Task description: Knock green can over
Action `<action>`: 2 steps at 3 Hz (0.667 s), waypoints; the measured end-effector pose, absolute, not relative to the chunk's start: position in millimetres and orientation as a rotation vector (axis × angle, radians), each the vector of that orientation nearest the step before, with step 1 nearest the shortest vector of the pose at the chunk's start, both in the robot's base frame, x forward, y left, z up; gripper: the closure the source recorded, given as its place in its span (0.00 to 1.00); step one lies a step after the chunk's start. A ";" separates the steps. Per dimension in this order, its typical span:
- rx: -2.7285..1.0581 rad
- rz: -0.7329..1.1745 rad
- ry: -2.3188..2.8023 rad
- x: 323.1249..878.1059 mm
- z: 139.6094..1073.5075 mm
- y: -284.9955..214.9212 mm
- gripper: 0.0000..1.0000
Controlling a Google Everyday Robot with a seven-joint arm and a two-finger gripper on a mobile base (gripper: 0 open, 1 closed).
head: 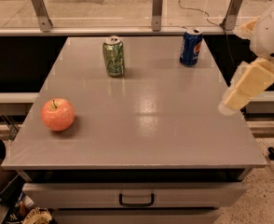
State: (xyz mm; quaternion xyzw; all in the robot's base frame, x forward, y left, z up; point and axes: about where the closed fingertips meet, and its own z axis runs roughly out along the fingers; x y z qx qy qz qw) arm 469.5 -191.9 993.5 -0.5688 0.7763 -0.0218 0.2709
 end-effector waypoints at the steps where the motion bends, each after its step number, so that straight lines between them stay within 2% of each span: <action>1: -1.415 -0.031 2.057 492.4 988.5 -166.8 0.00; 2: -1.309 0.053 1.991 520.9 973.8 -145.4 0.00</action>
Offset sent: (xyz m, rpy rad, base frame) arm 0.0994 0.0764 -0.0329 0.4314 -0.1999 -0.0739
